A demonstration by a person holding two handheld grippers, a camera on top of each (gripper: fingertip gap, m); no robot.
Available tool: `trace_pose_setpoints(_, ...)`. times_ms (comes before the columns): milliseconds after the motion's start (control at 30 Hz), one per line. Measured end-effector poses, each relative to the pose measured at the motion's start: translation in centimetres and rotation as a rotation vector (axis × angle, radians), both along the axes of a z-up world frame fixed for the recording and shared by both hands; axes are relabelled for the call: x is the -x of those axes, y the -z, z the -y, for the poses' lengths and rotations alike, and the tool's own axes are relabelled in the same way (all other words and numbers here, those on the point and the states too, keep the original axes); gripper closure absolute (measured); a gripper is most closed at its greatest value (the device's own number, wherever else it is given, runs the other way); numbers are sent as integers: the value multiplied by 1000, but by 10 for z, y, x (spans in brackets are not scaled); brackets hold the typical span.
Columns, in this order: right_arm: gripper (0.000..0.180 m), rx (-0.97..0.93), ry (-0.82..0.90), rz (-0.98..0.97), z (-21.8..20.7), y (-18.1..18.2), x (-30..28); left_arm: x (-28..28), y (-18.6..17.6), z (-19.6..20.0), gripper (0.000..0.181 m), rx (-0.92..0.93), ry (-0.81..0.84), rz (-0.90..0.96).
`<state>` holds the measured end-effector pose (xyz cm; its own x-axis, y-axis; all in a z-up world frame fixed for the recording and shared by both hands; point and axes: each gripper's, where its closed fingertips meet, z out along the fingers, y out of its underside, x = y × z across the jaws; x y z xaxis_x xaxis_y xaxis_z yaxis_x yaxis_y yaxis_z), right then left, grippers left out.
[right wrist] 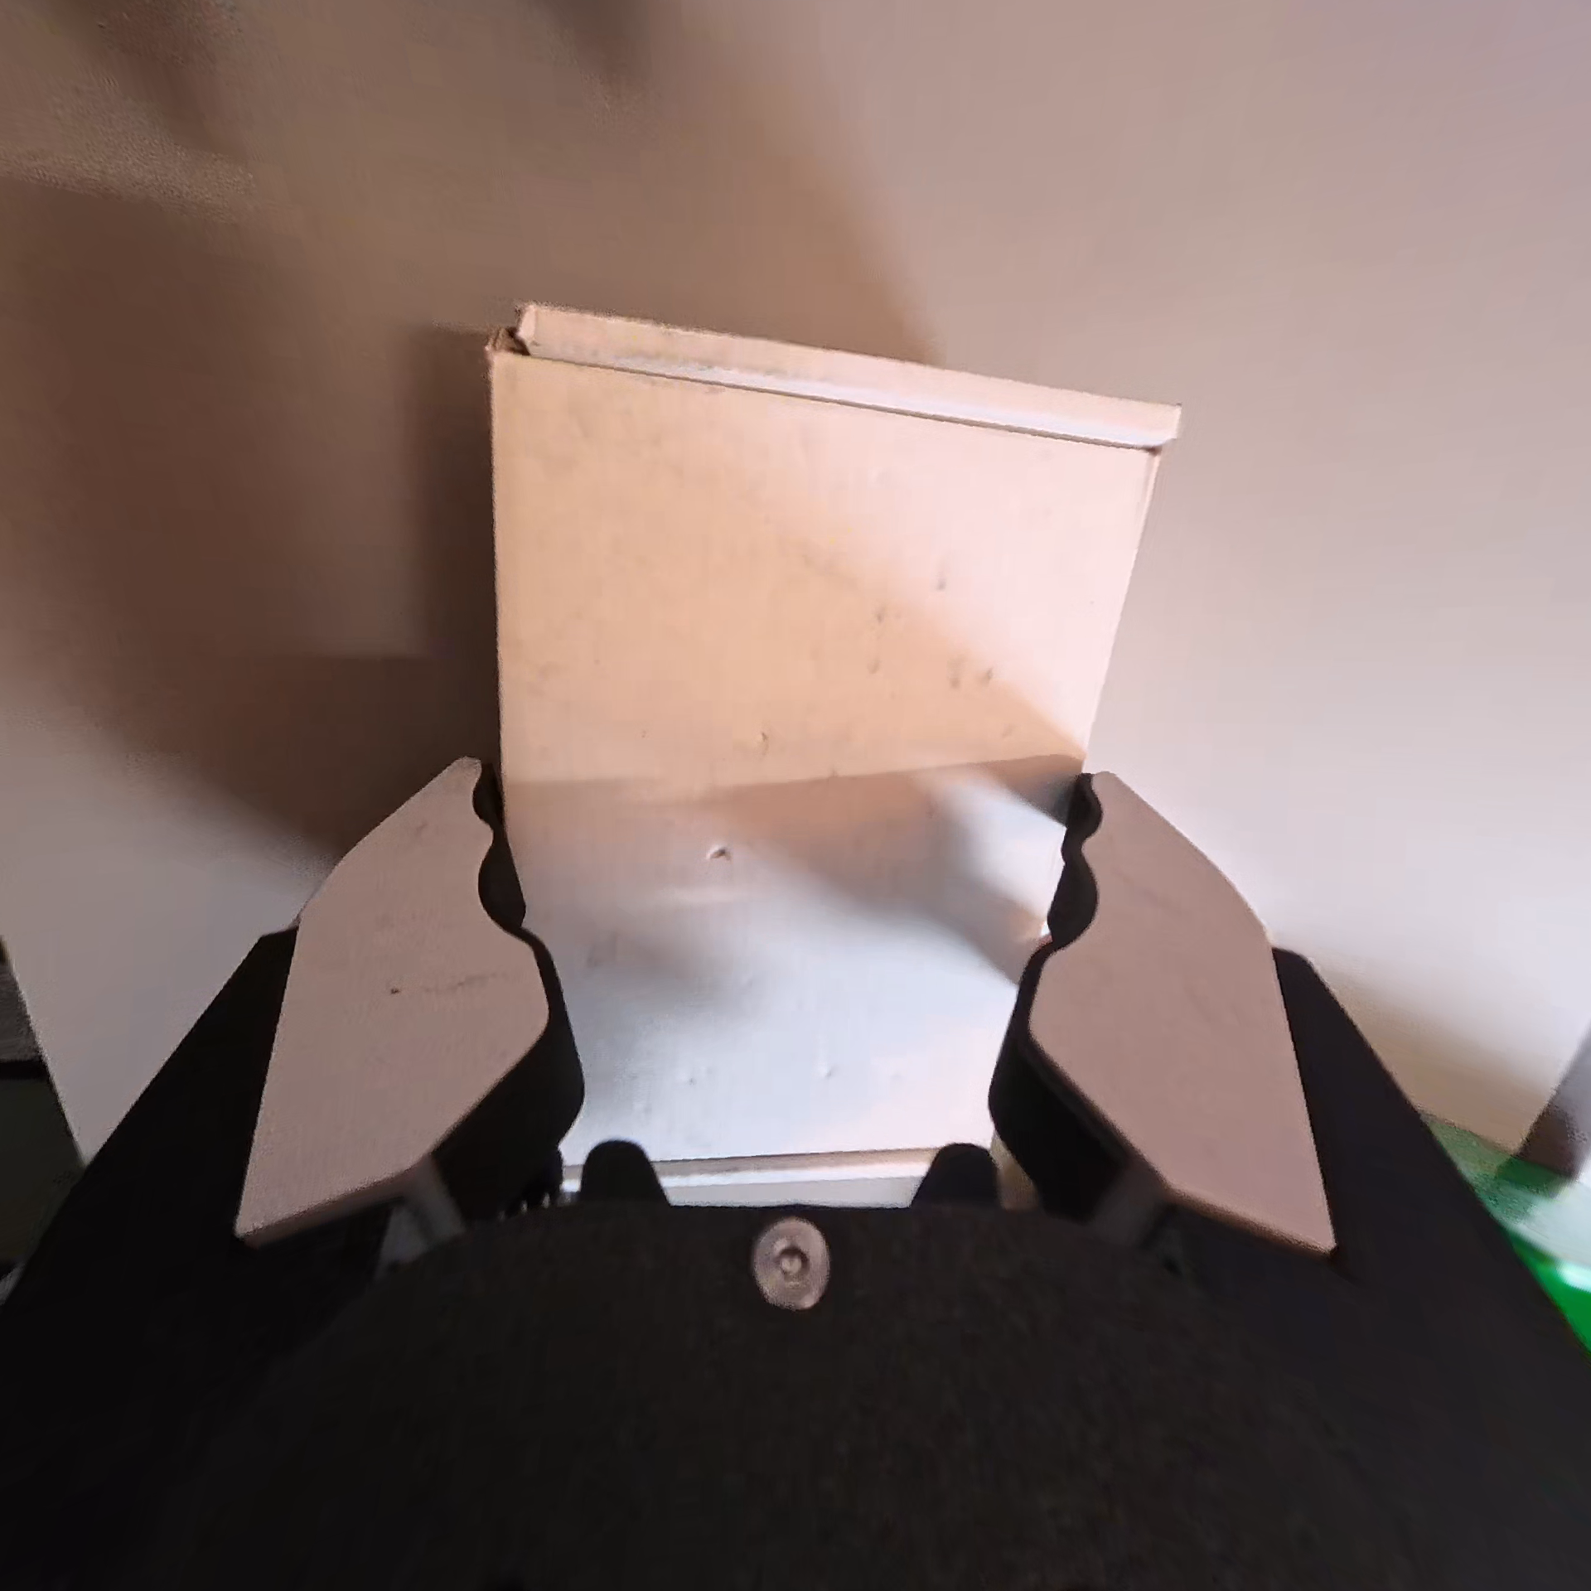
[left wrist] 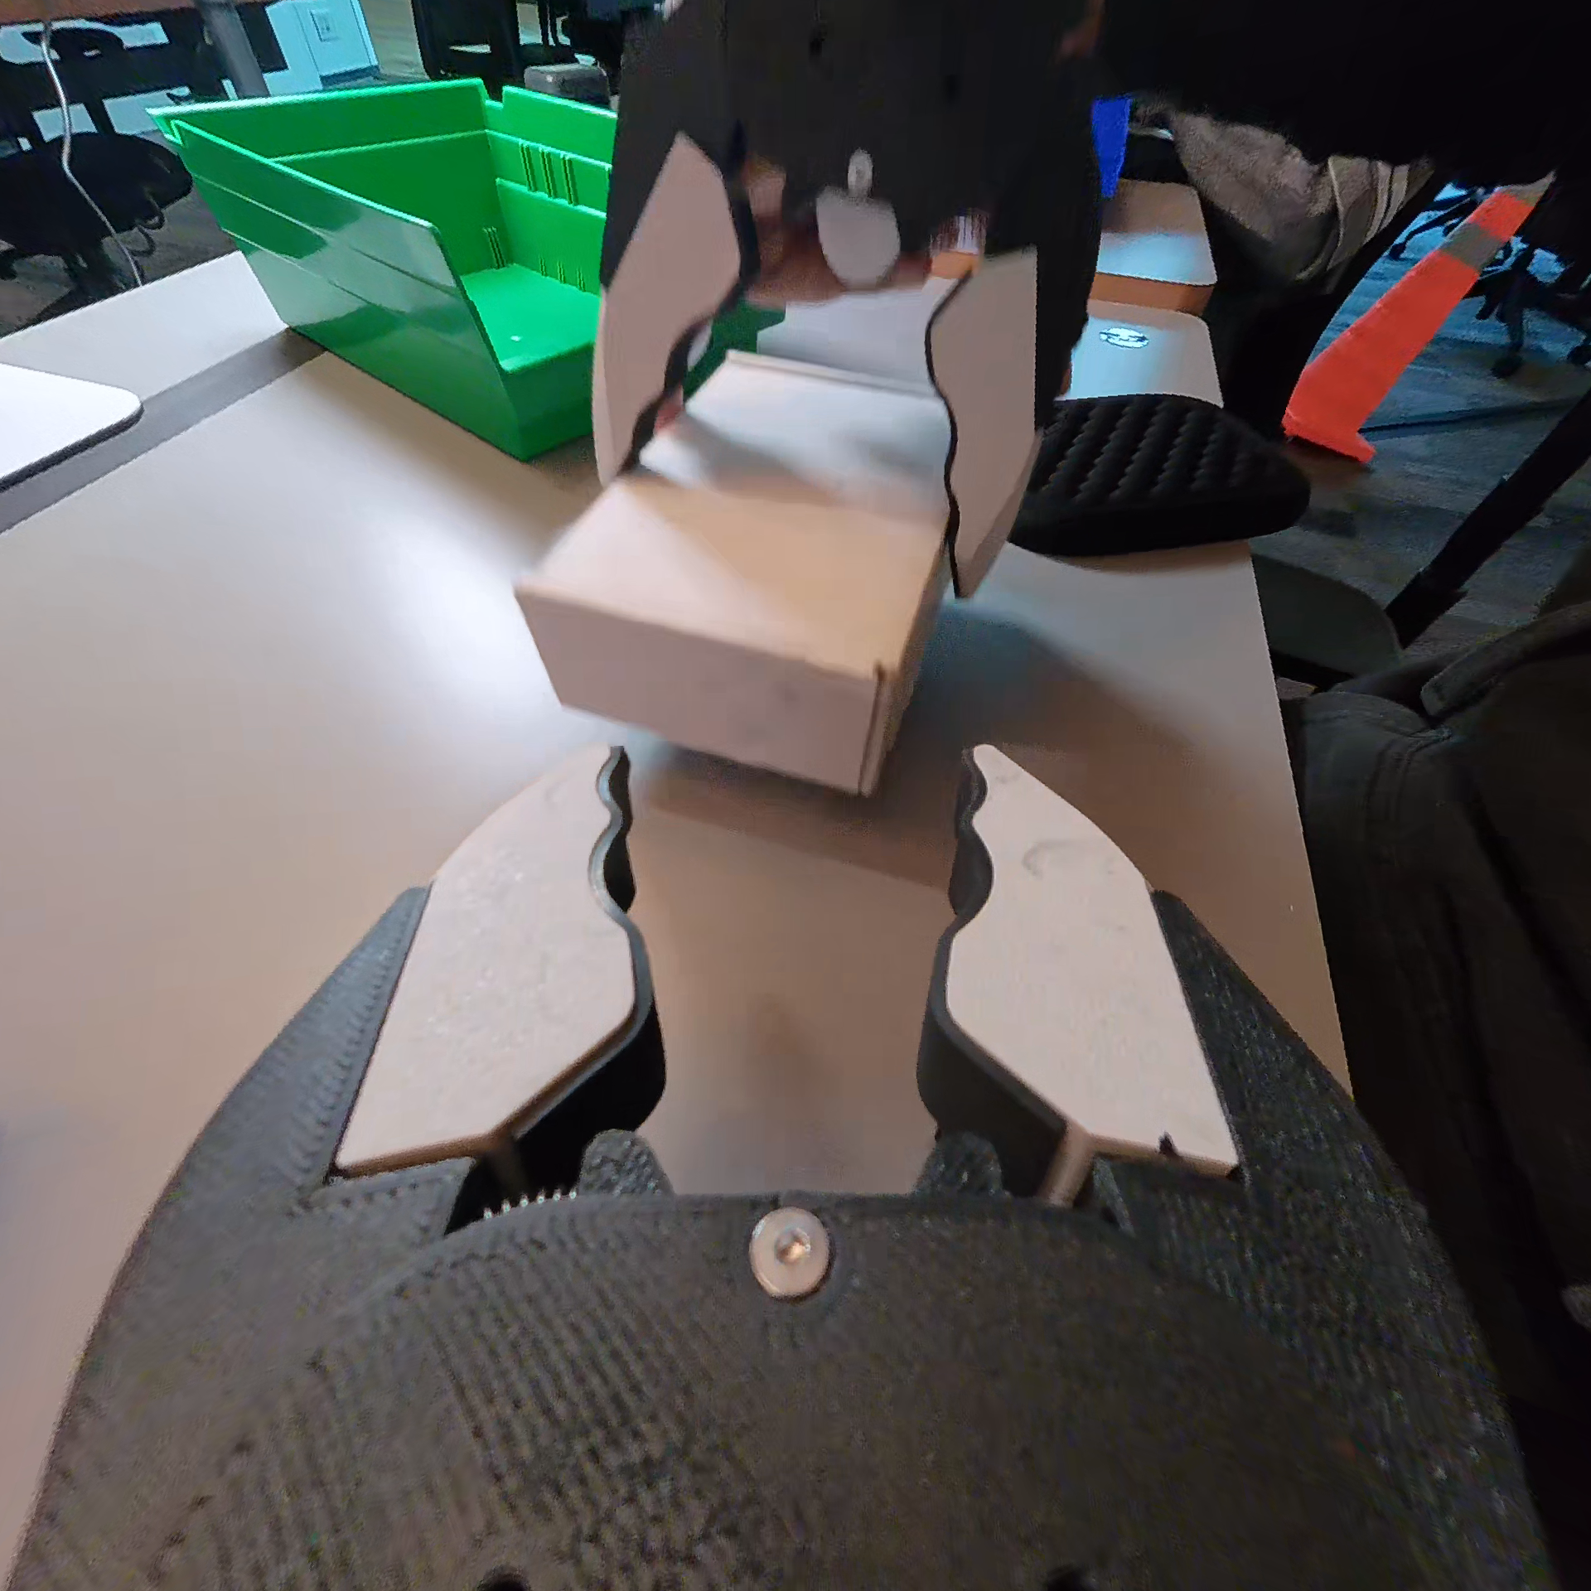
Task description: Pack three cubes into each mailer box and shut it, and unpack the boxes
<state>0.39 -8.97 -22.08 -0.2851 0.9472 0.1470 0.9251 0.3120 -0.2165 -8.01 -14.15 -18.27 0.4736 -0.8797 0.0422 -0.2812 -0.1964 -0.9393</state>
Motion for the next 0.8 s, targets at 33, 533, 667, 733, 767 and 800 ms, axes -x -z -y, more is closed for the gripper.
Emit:
trace_pose_setpoints(33, 59, -6, 8, -17, -5, -10, -5, 0, 0, 0, 109, 5, 0, 3)
trace_pose_setpoints(533, 59, -269, 434, 65, -233, -108, -162, 1, 3, -5, 109, 37, -23, 5)
trace_pose_setpoints(667, 59, -222, 487, 86, -276, -74, -178, 2, 4, -6, 108, 62, -24, 19)
trace_pose_setpoints(733, 59, -192, 497, 82, -292, -53, -179, 3, 4, -7, 108, 68, -35, 27)
trace_pose_setpoints(767, 59, -183, 499, 84, -300, -43, -180, 4, 4, -8, 108, 69, -43, 31)
trace_pose_setpoints(800, 59, -172, 501, 84, -307, -34, -180, 5, 3, -10, 108, 67, -55, 33)
